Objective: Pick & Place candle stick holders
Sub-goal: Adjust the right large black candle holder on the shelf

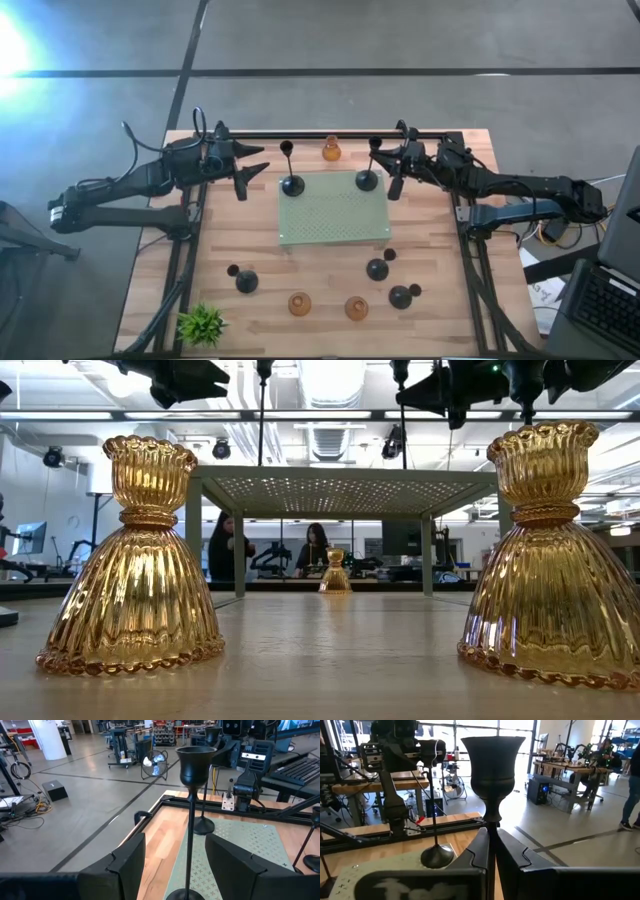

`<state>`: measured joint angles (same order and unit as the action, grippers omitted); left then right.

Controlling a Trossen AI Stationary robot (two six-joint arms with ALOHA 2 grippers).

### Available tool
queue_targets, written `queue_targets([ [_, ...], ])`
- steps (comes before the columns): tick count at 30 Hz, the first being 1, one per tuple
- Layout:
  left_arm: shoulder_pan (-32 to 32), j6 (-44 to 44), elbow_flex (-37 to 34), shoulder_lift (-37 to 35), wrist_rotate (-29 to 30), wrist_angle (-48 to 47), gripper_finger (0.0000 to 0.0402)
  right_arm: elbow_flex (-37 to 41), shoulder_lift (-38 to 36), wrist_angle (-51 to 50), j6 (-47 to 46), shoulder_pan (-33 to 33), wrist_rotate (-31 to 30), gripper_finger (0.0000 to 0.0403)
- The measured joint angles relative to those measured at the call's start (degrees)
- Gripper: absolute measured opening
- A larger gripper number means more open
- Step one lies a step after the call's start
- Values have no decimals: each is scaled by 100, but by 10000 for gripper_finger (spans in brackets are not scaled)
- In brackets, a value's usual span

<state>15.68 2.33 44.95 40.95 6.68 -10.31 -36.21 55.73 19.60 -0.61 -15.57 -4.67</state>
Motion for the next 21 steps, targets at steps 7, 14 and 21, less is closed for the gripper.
queue_targets([
  [7,0,0,0,4,0,2,211,9,-70,-74,-202,2,24,9],
  [14,-1,2,0,11,1,2,211,9,-99,-167,-154,2,17,9],
  [21,-1,0,0,11,0,0,211,9,-139,-230,-98,-7,-29,8],
])
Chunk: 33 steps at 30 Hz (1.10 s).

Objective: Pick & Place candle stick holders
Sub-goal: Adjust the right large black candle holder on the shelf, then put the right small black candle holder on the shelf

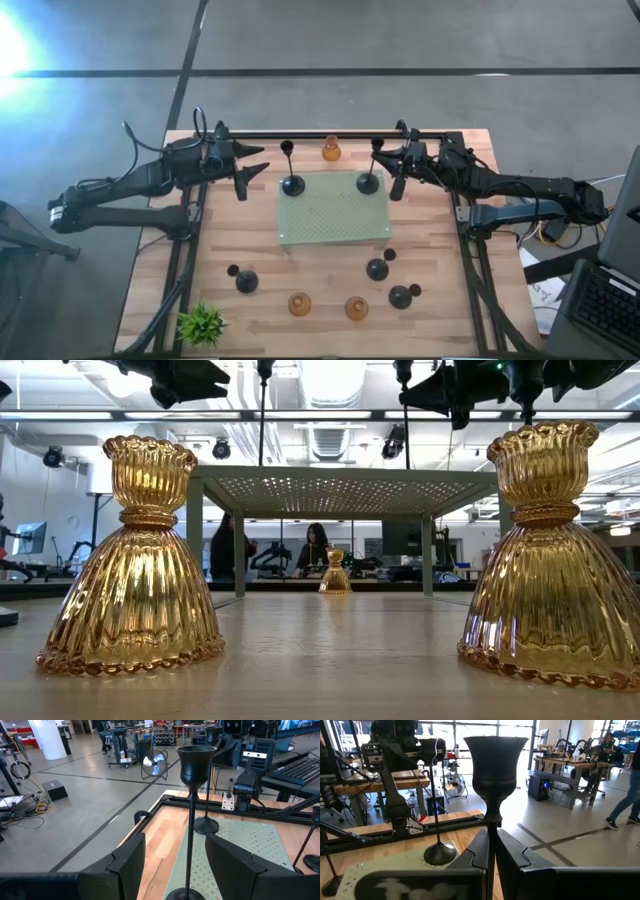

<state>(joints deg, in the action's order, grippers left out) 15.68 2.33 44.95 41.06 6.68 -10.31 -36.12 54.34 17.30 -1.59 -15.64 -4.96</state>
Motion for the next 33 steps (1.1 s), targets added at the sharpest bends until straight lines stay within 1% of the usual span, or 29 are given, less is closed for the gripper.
queue_targets([
  [10,-2,0,0,9,0,0,211,0,-62,-86,18,-2,-104,9],
  [15,-2,0,0,9,0,0,211,0,-62,-86,25,-2,-108,28],
  [23,-1,0,0,9,0,0,211,2,-56,-105,55,-2,-108,79],
  [33,-2,-2,0,9,0,-2,211,2,-116,-97,222,-2,-108,182],
])
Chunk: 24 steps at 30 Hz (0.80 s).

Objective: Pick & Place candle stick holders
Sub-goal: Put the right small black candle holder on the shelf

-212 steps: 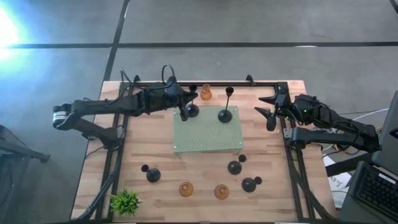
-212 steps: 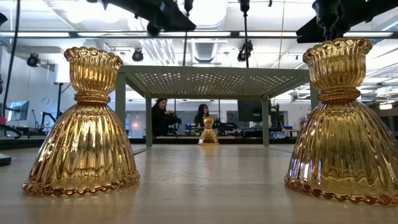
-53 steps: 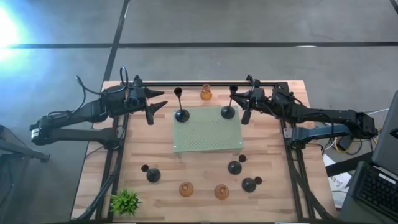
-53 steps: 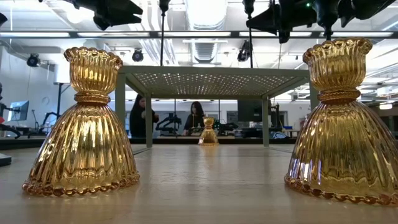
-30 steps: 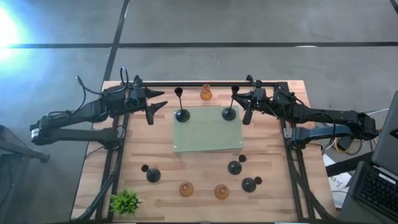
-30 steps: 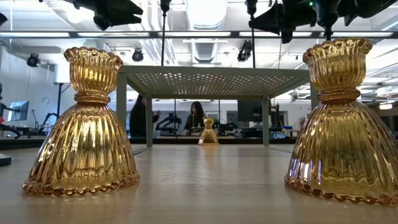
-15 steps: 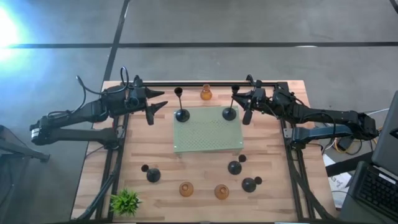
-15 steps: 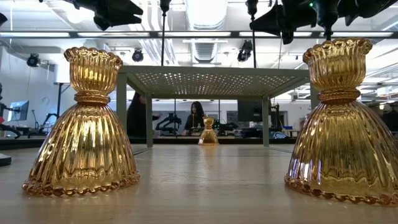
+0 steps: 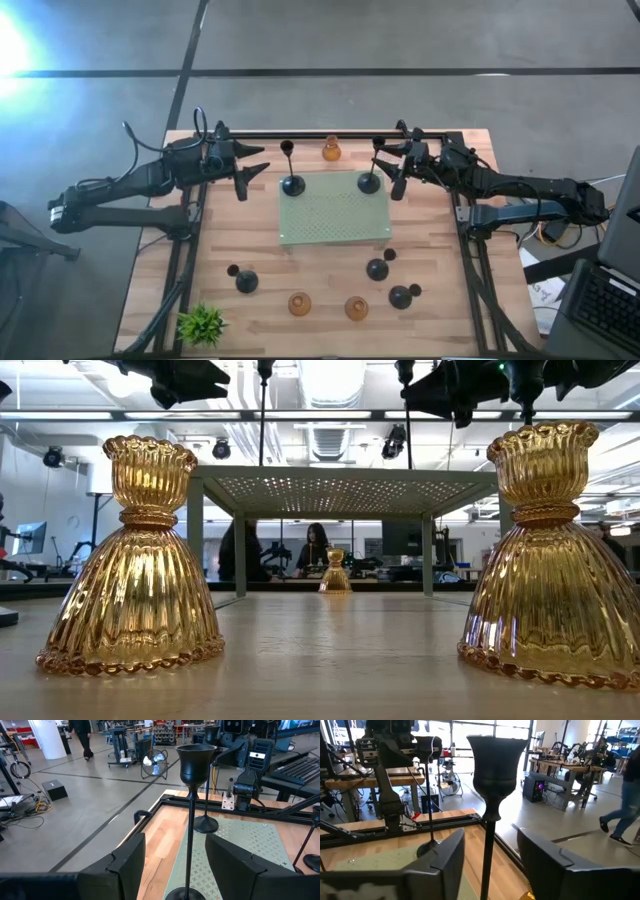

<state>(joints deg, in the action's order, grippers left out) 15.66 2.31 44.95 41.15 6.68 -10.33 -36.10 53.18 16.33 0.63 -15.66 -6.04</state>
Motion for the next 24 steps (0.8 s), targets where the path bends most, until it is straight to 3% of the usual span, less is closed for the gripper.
queue_targets([
  [8,0,-50,0,-2,-1,-2,211,0,-440,-712,106,-4,-367,239],
  [17,0,-66,34,-65,-2,-407,211,0,-1340,-2104,-177,-2,-461,265],
  [20,-2,-184,80,-162,-19,-778,210,0,-1692,-2698,-356,2,-376,263],
  [24,-2,-551,83,-340,-211,-1308,210,0,-2133,-3498,-706,2,260,253],
])
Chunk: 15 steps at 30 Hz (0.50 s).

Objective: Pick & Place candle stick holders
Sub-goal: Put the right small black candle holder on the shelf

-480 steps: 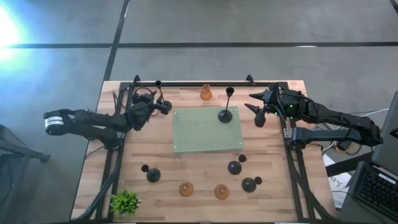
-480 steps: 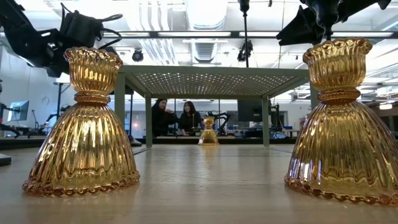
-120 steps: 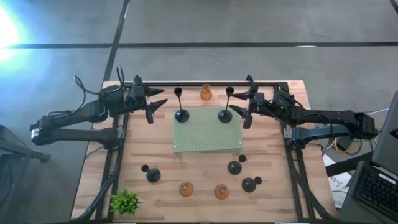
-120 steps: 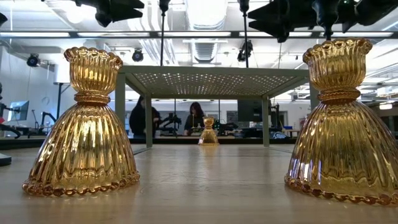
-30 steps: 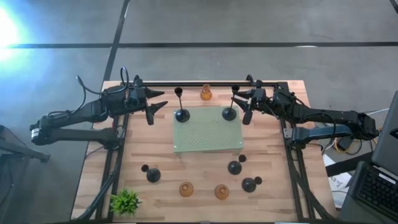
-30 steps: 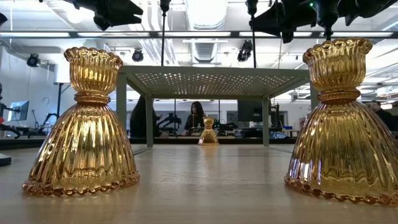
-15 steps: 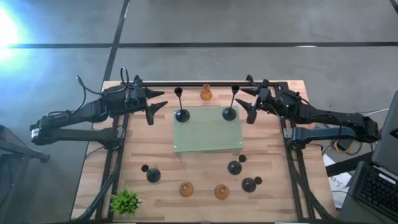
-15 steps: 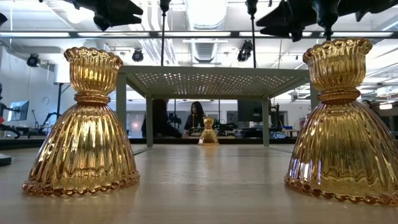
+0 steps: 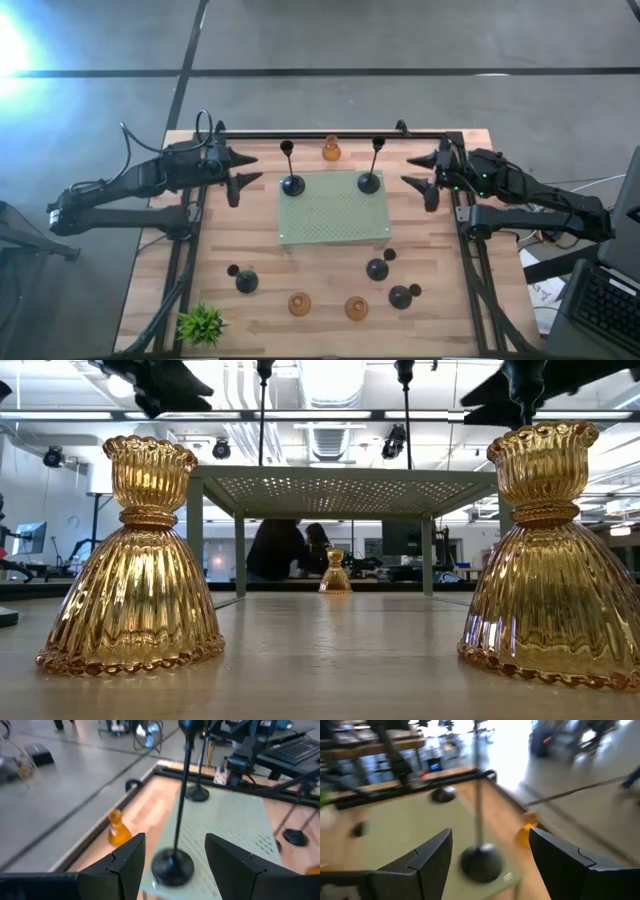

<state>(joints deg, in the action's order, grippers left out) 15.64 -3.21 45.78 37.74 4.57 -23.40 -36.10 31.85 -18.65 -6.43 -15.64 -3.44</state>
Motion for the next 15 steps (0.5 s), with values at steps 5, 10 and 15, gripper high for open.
queue_targets([
  [5,-74,-541,-3,-254,-329,-588,209,0,-399,-696,-626,58,830,239],
  [10,-422,-1061,-124,-609,-353,-974,209,0,-677,-1164,-1077,436,1118,226],
  [15,-910,-1663,-724,-1154,-85,-767,209,18,-717,-1083,-1355,1243,1061,216],
])
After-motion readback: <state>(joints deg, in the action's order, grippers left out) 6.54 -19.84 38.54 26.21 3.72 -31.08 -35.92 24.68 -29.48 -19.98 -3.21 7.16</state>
